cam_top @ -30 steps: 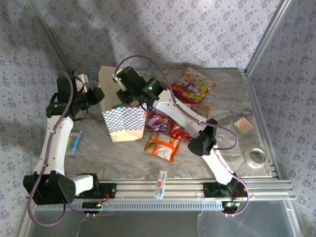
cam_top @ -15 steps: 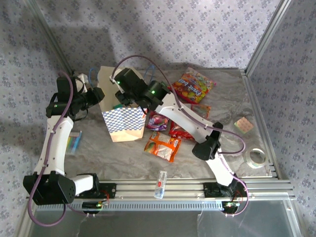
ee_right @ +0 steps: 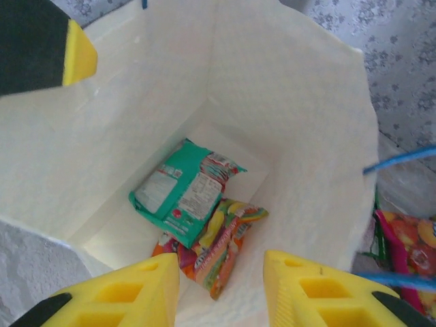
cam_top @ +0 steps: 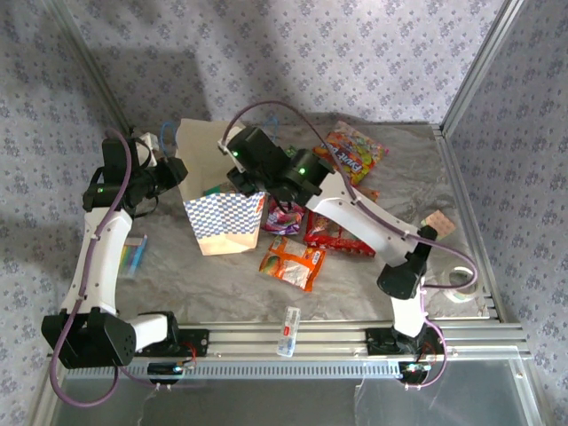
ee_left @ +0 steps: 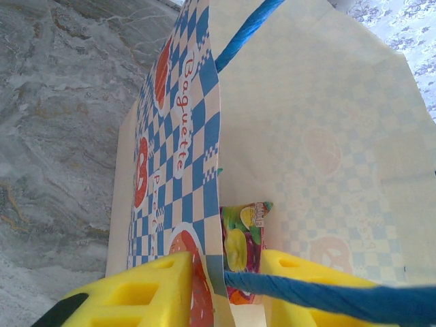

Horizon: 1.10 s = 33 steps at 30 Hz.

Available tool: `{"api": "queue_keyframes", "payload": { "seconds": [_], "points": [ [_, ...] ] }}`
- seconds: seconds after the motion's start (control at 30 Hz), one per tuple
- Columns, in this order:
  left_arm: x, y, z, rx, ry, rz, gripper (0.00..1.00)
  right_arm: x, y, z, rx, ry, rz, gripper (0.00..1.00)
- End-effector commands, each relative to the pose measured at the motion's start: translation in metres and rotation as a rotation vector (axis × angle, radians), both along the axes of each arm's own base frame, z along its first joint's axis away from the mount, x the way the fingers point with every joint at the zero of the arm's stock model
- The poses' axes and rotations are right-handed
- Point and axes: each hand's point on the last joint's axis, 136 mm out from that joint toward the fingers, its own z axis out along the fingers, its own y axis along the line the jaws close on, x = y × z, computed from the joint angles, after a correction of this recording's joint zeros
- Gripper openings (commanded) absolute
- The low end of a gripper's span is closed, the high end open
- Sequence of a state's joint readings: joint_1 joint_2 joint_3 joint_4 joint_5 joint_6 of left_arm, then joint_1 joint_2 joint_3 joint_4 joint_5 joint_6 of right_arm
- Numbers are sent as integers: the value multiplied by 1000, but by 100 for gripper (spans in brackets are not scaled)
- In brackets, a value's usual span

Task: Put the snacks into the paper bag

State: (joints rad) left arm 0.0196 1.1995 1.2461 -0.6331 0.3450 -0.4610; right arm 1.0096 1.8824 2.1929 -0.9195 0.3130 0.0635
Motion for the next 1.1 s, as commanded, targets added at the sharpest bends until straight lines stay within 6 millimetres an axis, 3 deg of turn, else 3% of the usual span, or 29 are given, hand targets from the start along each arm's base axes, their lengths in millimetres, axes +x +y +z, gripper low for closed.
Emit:
{"api": "queue_keyframes", "payload": {
  "seconds": [0.0,0.27,0.73,1.07],
  "points": [
    [-1,-2,8,-8,-5,-13,32,-6,-19,19,49,-31,-50,39],
    [-3,-1,11,-1,-5,-11,32,-15,-52,2,38,1,-130,40],
    [-4,0,10,-1,-2,1,33,-21,-141,-49,165,181,-394,46],
    [-7,-2,16,7,-22,-1,38,-27,-186,-73,232,276,-534,58]
  ]
}}
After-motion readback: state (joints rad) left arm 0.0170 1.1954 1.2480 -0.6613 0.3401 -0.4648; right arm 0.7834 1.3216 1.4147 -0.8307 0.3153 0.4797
